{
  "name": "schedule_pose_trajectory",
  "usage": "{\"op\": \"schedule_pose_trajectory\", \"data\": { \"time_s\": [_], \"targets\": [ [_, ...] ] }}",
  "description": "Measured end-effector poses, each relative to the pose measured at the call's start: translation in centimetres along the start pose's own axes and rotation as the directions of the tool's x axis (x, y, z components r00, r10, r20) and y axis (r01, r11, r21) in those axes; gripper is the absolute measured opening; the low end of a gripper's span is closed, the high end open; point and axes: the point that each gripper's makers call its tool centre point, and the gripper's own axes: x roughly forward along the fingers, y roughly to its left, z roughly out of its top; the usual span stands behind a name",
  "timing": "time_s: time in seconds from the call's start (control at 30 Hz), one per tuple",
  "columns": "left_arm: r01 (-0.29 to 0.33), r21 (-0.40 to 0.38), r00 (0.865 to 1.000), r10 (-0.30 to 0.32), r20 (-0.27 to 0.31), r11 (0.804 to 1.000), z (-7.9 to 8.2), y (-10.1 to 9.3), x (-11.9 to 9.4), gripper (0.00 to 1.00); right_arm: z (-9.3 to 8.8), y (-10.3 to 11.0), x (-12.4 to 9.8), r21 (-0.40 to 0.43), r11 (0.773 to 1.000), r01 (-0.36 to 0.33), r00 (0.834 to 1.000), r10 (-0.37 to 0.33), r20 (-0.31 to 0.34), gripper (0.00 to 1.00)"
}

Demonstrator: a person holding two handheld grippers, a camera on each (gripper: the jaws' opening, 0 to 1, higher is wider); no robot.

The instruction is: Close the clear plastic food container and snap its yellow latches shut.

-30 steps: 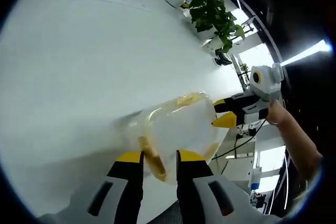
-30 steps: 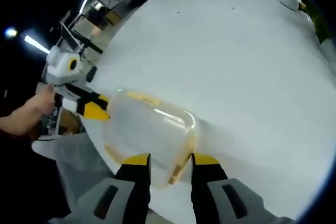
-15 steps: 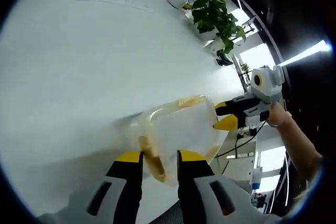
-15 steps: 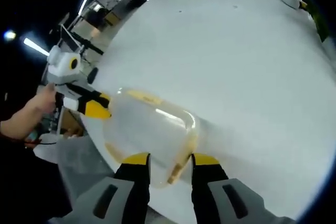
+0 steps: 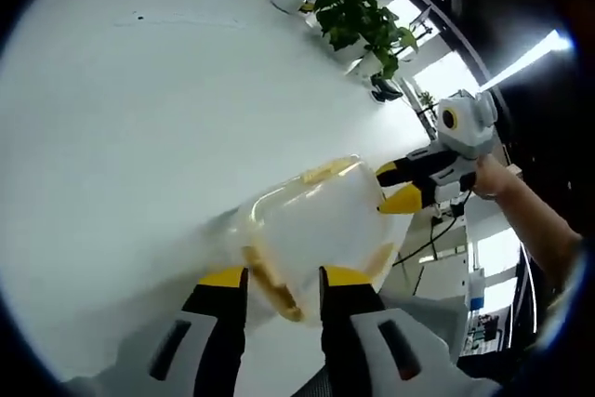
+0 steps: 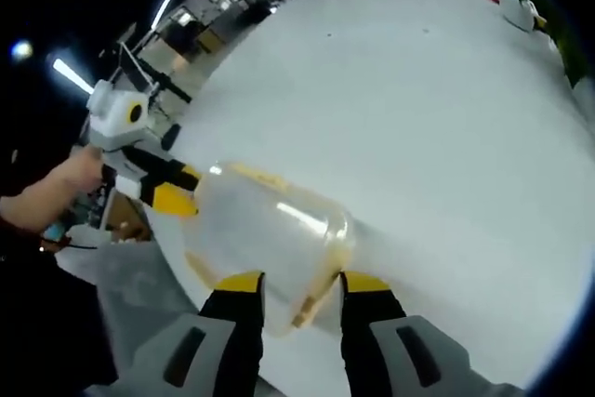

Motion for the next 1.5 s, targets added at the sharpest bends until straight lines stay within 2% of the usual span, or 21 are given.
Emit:
{"op": "schedule_pose_trajectory", "data": {
  "time_s": [0.13,0.37,0.63,0.83,0.9,1.0,1.17,1.2,1.33,1.5],
  "targets": [
    [0.002,0.039,1.000,-0.002,0.004,0.999,0.3,-0.2,-0.2,0.39,0.2,-0.1,-0.3,-0.064,0.998,0.016,1.000,-0.017,-0.002,0.28],
    [-0.011,0.103,1.000,0.010,0.012,0.995,1.1,-0.3,-0.6,0.39,1.3,-0.2,-0.8,-0.084,0.996,0.022,1.000,-0.021,0.018,0.28],
    [-0.040,0.224,0.999,0.040,0.002,0.974,1.9,-0.2,-1.1,0.40,2.6,0.2,-1.2,-0.158,0.987,0.033,0.999,-0.028,0.034,0.28],
    [-0.047,0.371,0.999,0.053,-0.006,0.927,2.2,-1.0,-1.2,0.42,3.0,1.1,-1.1,-0.260,0.965,0.035,0.999,-0.032,0.013,0.30],
    [-0.045,0.411,0.998,0.054,-0.012,0.911,2.3,-1.3,-1.1,0.42,3.1,1.4,-1.0,-0.270,0.962,0.030,1.000,-0.028,0.010,0.31],
    [-0.049,0.442,0.998,0.061,-0.014,0.895,2.5,-1.7,-1.0,0.43,3.4,1.9,-0.7,-0.292,0.956,0.021,1.000,-0.021,0.005,0.32],
    [-0.039,0.470,0.998,0.054,-0.018,0.882,2.7,-1.9,-0.9,0.43,3.5,2.3,-0.5,-0.343,0.939,0.019,1.000,-0.023,-0.007,0.32],
    [-0.037,0.493,0.998,0.054,-0.020,0.869,2.7,-2.0,-0.9,0.43,3.5,2.4,-0.5,-0.356,0.934,0.015,1.000,-0.020,-0.010,0.32],
    [-0.030,0.520,0.998,0.052,-0.027,0.853,2.6,-2.2,-1.0,0.43,3.3,2.8,-0.3,-0.389,0.921,0.004,1.000,-0.015,-0.023,0.32],
    [-0.027,0.572,0.998,0.056,-0.033,0.820,2.6,-2.6,-0.8,0.43,3.2,3.5,-0.1,-0.440,0.898,-0.009,0.999,-0.014,-0.050,0.37]
  ]
}}
